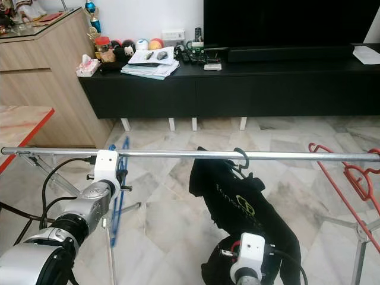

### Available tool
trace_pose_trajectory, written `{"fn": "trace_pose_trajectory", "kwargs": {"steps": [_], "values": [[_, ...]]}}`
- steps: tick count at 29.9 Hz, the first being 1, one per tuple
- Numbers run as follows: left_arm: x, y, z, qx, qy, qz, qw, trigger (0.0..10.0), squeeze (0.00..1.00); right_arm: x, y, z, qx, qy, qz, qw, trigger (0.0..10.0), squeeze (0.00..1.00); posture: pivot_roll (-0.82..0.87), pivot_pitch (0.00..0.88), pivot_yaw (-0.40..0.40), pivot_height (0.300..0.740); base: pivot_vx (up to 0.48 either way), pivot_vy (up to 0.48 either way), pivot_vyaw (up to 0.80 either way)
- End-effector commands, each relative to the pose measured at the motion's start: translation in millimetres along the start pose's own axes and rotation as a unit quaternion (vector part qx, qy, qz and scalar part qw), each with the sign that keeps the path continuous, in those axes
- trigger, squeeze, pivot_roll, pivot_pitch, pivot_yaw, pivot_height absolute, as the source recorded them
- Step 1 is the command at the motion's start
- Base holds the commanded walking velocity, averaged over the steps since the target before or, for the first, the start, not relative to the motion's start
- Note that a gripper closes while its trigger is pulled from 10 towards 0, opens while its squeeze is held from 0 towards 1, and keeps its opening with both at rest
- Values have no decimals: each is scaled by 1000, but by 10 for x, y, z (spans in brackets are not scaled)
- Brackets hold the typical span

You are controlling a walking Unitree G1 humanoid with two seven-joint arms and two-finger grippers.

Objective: Hang hanger

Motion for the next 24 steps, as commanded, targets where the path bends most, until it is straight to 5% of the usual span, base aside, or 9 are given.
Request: {"fn": "trace_pose_trajectory", "kwargs": {"steps": [1, 10, 24], "values": [[-39, 9, -97, 12, -13, -1, 1000, 0, 0, 49, -17, -79, 11, -1, 7, 1000, 10000, 0, -23, 75, 93, 740, 0, 0, 0], [-120, 35, -112, 7, -17, 1, 1000, 0, 0, 45, -20, -75, 10, 0, 5, 1000, 10000, 0, -27, 68, 91, 740, 0, 0, 0], [-108, 178, -204, 5, -4, 69, 998, 0, 0, 46, -22, -82, 12, 2, 5, 1000, 10000, 0, -26, 49, 84, 740, 0, 0, 0]]}}
Point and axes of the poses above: a point about 5 cm out from each wrist's last joint towards the gripper, its own y axis pointing back from the gripper into the wrist, its own x axis along the axis of the wrist's last joint, z = x × y, the point moved 6 cm from there along -y, pointing out of the wrist towards the gripper, and after that the axes turned 14 degrees about -y, right-handed, at the moved point
